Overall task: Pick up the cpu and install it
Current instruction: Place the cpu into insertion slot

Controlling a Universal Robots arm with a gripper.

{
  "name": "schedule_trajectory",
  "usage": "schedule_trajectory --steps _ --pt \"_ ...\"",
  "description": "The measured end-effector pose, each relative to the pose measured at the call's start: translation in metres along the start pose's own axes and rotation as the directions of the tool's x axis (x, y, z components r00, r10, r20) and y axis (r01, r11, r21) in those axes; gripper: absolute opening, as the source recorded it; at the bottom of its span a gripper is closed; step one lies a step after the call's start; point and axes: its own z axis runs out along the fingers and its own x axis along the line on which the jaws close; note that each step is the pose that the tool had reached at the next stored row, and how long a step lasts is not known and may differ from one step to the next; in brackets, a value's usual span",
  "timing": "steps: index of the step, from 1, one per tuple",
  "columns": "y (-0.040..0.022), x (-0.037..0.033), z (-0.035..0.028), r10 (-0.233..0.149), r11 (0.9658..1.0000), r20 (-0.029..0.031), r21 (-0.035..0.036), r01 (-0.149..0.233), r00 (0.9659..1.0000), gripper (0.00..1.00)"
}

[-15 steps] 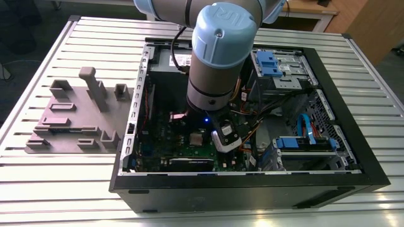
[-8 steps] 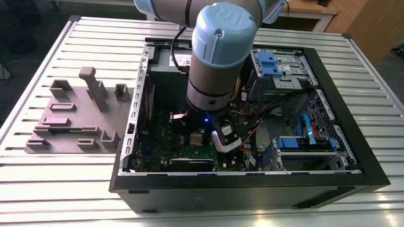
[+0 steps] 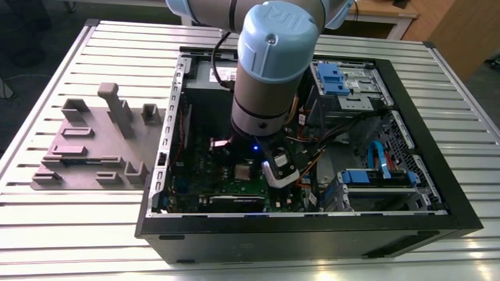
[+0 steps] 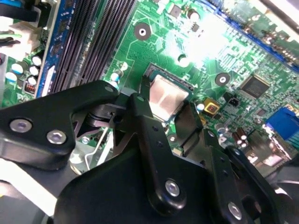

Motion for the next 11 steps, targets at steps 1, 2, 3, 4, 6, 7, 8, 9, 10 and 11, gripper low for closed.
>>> schedule_trajectory --steps 1,2,3,4,6,7,8,9,10,11 --pt "0.0000 0.0000 -0.0006 0.000 1.0000 -0.0001 0.0003 0.000 1.0000 0.47" --pt "0.0000 0.0000 -0.0005 0.000 1.0000 0.0000 0.0000 0.000 1.0000 0.47" --pt "0.0000 0.0001 -0.0005 0.000 1.0000 0.0001 0.0000 0.000 1.0000 0.47" --pt "0.0000 0.0001 -0.0004 0.000 1.0000 0.0000 0.0003 0.000 1.0000 0.47" --pt "-0.0001 0.0000 0.0004 0.000 1.0000 -0.0001 0.0003 0.000 1.0000 0.47" --pt "-0.0001 0.0000 0.0011 0.000 1.0000 -0.0002 0.0004 0.000 1.0000 0.47" --pt "-0.0002 0.0000 0.0016 0.000 1.0000 -0.0005 0.0010 0.000 1.0000 0.46" --pt "-0.0003 0.0001 0.0021 0.000 1.0000 -0.0005 0.0012 0.000 1.0000 0.44" --pt "-0.0003 0.0001 0.0024 0.000 1.0000 -0.0005 0.0012 0.000 1.0000 0.44" --pt "-0.0003 0.0000 0.0026 0.000 1.0000 -0.0004 0.0010 0.000 1.0000 0.44"
